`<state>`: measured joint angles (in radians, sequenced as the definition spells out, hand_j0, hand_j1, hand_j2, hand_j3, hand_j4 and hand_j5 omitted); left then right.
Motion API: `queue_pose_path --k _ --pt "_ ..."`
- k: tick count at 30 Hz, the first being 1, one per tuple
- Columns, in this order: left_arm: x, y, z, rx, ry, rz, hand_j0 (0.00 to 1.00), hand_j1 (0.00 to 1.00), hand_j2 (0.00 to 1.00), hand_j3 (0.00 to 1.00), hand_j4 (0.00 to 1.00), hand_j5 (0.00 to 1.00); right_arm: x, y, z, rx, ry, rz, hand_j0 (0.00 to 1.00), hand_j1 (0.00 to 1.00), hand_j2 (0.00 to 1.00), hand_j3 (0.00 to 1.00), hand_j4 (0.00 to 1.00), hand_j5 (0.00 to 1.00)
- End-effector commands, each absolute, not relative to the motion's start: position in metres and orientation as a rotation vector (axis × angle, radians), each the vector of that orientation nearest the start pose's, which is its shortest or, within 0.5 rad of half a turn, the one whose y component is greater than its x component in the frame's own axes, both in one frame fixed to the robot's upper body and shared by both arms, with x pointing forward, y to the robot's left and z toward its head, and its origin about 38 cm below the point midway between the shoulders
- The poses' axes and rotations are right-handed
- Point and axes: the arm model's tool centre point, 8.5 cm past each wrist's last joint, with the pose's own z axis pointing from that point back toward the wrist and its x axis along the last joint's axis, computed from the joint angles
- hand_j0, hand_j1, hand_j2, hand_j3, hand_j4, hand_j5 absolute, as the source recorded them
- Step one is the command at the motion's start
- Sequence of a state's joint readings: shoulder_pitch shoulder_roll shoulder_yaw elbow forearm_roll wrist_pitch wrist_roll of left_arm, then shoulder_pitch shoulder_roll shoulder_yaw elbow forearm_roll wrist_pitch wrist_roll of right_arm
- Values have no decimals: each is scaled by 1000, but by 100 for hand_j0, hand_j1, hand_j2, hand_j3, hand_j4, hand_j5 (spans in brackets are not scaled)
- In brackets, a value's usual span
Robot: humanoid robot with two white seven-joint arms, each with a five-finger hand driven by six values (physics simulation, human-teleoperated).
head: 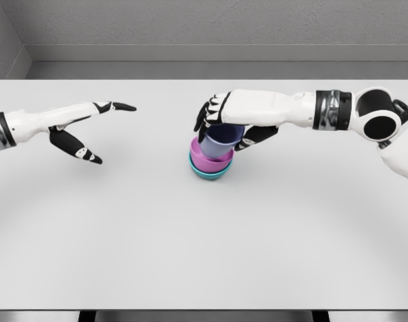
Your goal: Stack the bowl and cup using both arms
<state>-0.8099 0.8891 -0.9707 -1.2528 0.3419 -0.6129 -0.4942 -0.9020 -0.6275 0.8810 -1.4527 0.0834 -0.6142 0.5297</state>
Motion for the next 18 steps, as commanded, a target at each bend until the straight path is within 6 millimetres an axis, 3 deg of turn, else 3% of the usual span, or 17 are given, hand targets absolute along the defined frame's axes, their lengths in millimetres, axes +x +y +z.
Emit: queue_pose_path --k 1,10,16,18 --pt "448 325 210 -101 -1583 -1560 100 100 100 100 100 100 443 -169 262 -31 2298 -2682 70 70 70 70 70 70" --pt "448 324 211 -101 -1585 -1561 100 100 100 100 100 100 444 -170 264 -24 2321 -2667 76 76 76 76 76 76" --pt "448 323 212 -104 -1588 -1565 100 100 100 100 100 100 442 -160 263 -47 2318 -2650 77 77 77 77 77 77" --pt "448 323 212 -104 -1588 -1565 100 100 100 100 100 100 441 -159 260 -59 2318 -2652 87 87 87 87 87 87"
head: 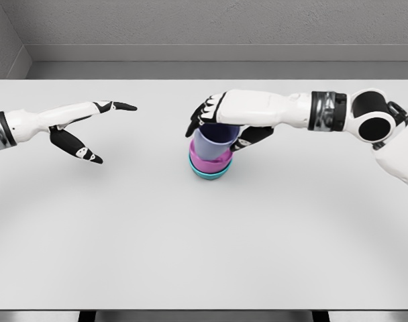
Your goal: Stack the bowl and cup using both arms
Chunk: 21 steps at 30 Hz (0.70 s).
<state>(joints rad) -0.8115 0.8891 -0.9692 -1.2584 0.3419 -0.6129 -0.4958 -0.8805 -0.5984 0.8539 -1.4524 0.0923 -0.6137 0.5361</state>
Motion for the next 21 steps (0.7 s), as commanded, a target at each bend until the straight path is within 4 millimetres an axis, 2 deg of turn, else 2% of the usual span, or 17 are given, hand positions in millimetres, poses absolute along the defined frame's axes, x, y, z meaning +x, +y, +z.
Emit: queue_pose_path --k 1,7,21 --pt "448 323 212 -104 -1588 -1565 100 100 100 100 100 100 441 -159 259 -58 2320 -2653 90 90 90 90 90 90" --pt "448 323 213 -103 -1589 -1565 100 100 100 100 100 100 443 -168 262 -34 2374 -2631 100 100 100 100 100 100" --pt "448 323 212 -102 -1588 -1565 100 100 100 100 100 100 445 -177 262 -8 2412 -2622 100 100 100 100 100 100"
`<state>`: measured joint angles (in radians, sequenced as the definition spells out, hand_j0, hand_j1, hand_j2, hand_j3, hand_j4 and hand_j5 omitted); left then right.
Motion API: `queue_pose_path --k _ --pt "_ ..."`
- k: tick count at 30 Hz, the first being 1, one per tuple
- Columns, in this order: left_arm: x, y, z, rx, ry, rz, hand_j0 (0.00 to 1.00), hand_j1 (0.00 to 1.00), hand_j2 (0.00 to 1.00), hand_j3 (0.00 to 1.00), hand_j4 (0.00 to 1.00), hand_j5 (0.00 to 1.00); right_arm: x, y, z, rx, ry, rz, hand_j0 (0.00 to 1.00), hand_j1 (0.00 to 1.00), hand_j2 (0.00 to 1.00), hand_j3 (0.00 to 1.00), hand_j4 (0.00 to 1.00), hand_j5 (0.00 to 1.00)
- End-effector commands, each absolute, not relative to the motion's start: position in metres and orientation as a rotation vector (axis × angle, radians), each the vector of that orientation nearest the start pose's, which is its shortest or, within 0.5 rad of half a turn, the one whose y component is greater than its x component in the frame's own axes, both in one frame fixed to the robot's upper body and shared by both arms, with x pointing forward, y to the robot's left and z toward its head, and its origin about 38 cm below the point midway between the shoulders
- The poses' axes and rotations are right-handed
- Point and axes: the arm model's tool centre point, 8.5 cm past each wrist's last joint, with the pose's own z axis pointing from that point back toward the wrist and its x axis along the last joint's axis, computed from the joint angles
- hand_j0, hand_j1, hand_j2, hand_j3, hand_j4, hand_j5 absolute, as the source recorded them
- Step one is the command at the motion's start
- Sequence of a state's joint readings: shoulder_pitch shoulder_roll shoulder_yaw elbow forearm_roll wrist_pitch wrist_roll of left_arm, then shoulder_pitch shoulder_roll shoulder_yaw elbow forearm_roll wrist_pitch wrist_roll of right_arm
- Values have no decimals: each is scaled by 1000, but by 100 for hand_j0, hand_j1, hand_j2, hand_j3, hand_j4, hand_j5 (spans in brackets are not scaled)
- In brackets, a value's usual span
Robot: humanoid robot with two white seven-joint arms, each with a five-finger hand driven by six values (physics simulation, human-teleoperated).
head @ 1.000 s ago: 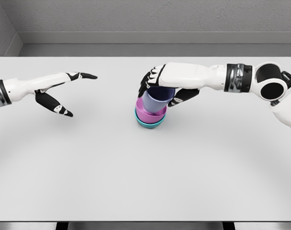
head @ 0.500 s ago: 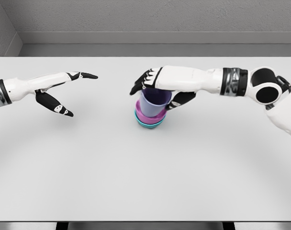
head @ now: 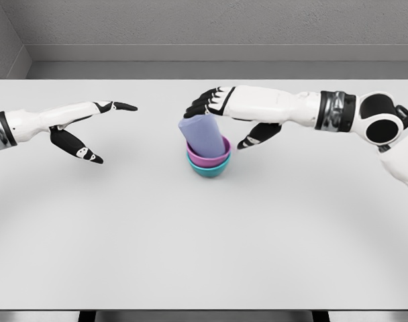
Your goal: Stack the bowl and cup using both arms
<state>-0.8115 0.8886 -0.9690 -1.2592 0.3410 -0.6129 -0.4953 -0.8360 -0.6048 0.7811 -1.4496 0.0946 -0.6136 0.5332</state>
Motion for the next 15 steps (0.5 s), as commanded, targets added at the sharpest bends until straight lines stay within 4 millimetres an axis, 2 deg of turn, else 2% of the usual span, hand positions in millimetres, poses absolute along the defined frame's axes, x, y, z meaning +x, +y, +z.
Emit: queue_pose_path --k 1,2,6,7,11,12,15 --pt "448 324 213 -102 -1591 -1563 100 100 100 100 100 100 446 -183 268 23 2431 -2607 100 100 100 100 100 100" --pt "448 324 213 -102 -1591 -1563 100 100 100 100 100 100 447 -186 270 36 2438 -2605 100 100 100 100 100 100" --pt "448 324 212 -100 -1587 -1564 100 100 100 100 100 100 449 -236 276 198 2411 -2701 100 100 100 100 100 100" --pt "448 324 212 -100 -1587 -1562 100 100 100 100 100 100 448 -254 276 254 2397 -2744 100 100 100 100 100 100" --pt "448 324 212 -100 -1587 -1564 100 100 100 100 100 100 445 -288 278 357 2387 -2809 100 100 100 100 100 100" --pt "448 325 213 -99 -1588 -1563 100 100 100 100 100 100 442 -302 278 400 2362 -2849 100 100 100 100 100 100" --pt "448 324 212 -100 -1587 -1564 100 100 100 100 100 100 439 -309 281 425 2343 -2865 100 100 100 100 100 100"
